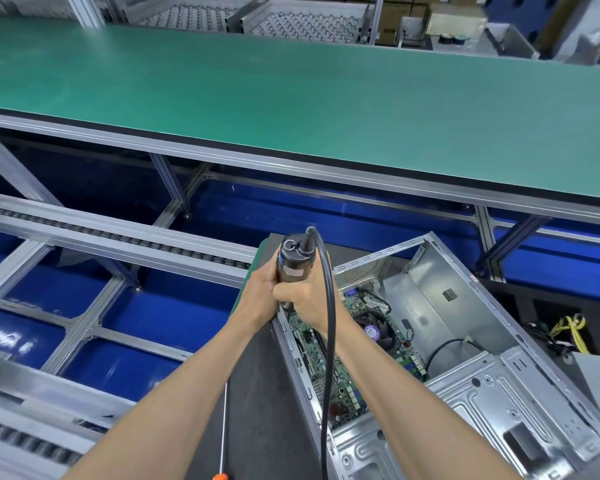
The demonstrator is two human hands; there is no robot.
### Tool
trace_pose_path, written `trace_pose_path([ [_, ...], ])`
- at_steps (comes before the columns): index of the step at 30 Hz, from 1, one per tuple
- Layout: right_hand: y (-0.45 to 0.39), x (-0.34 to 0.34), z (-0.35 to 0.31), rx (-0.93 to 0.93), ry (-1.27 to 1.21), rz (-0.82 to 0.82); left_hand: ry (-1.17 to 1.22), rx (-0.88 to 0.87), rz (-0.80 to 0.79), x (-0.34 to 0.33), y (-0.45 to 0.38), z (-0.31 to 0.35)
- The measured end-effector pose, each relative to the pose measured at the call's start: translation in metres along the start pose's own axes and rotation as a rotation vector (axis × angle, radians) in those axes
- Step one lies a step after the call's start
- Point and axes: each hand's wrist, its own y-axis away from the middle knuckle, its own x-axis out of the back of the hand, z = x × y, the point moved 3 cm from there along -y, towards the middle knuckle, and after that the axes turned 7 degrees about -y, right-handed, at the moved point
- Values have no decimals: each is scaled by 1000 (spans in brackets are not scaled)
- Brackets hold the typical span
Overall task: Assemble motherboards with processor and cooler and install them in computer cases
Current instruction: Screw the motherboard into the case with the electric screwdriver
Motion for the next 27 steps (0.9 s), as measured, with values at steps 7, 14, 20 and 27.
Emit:
trace_pose_path([
  [7, 0, 0, -5, 39, -2, 17, -79, -3, 35, 1, -3, -5],
  [14, 4, 8, -20, 106, 24, 43, -182, 48, 44, 0, -9, -11],
  [20, 11, 17, -28, 82, -42, 122, -86, 167, 18, -1, -8, -17],
  [27, 31, 16, -41, 43, -60, 159, -234, 242, 82, 0, -6, -15],
])
